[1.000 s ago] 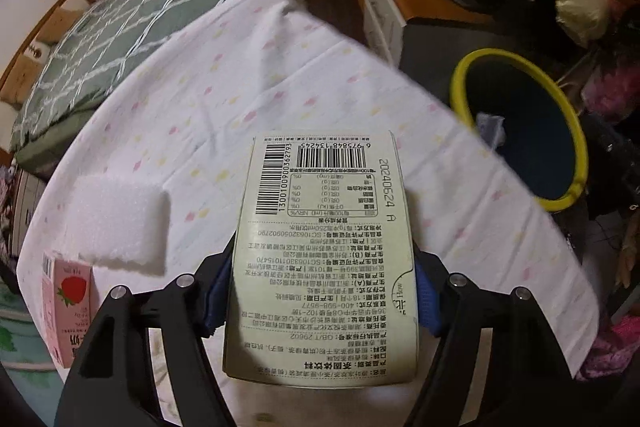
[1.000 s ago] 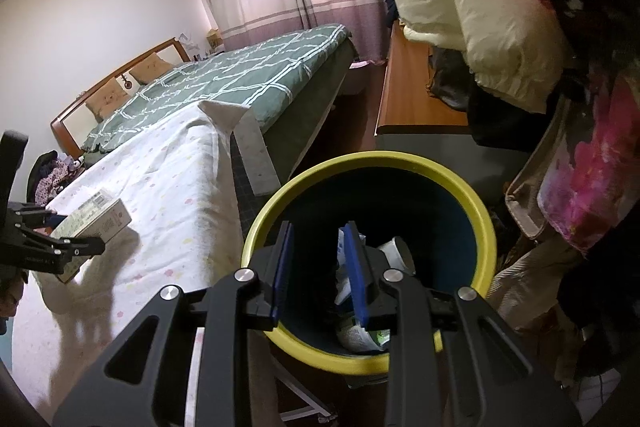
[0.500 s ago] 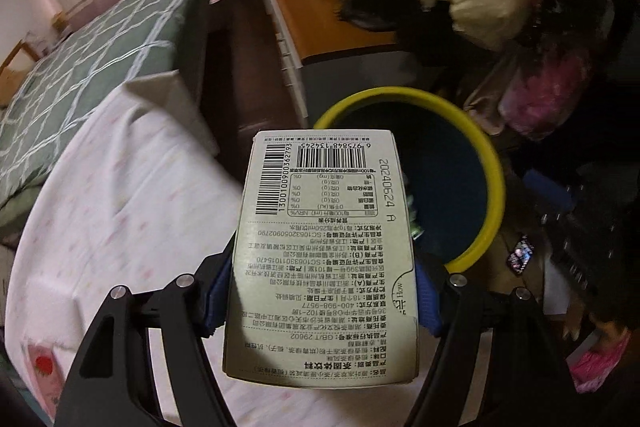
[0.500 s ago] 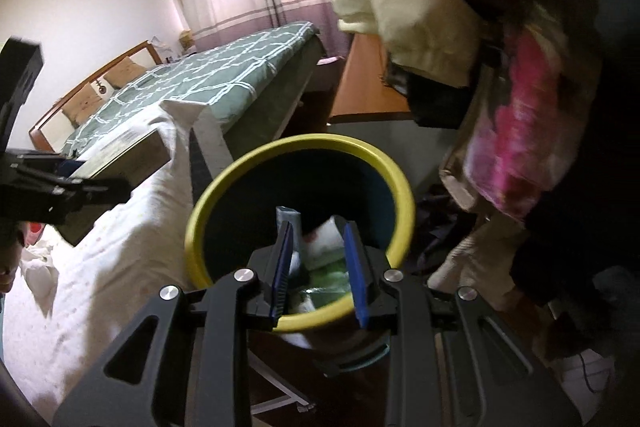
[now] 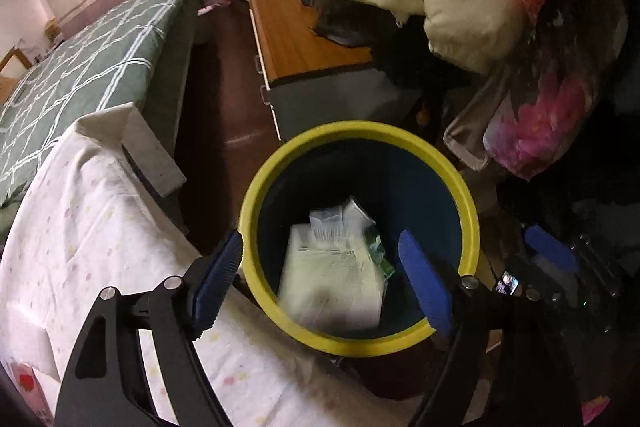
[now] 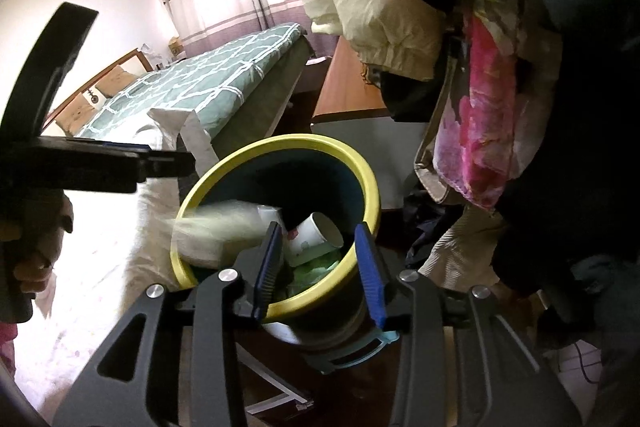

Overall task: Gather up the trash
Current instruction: 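Carry the box over the yellow bin and release it with the left tool, then move the right tool back to the tissues and red-white packet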

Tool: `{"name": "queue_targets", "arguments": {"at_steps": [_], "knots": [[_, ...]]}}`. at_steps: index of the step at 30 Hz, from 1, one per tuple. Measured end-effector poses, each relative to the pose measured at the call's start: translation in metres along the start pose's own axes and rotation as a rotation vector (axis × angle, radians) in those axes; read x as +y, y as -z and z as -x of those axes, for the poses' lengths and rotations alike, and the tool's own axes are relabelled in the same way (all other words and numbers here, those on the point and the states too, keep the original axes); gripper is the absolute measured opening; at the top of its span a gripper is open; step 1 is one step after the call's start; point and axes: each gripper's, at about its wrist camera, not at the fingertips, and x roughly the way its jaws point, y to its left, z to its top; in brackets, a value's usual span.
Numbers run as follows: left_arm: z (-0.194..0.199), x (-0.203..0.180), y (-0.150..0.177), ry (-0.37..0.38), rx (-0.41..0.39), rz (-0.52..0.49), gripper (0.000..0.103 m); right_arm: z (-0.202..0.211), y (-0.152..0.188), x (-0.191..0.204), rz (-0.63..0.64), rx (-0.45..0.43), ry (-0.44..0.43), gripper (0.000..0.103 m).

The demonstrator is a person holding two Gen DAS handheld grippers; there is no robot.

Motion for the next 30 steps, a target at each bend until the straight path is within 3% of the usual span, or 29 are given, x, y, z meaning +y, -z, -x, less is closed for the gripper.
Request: {"name": "queue_targets", "arguments": {"at_steps": [3,6,15,23,30], "knots": [[0.03,0.009,0.014,-0.028,-0.064,0.014,0.08,-0.001,0.0,0.007,0.013,0.001,-0.015,0.038],[0.069,0.017,0.037,-0.058,-0.152,0.031,0.087,-0.002,0.001,0.018,0.031,0.005,-0.033,0.038],[0.176,0.066,0.138,-0.174,-0.343,0.172,0.094,-0.001,0.004,0.068,0.116,0.017,-0.097,0.038],[0.244,0.132,0.254,-0.38,-0.425,0.417,0.098,0.001,0.009,0.156,0.268,0.037,-0.231,0.038],[0.279,0.183,0.339,-0.464,-0.45,0.619,0.098,0.003,0.021,0.256,0.409,0.068,-0.382,0.038]]}}
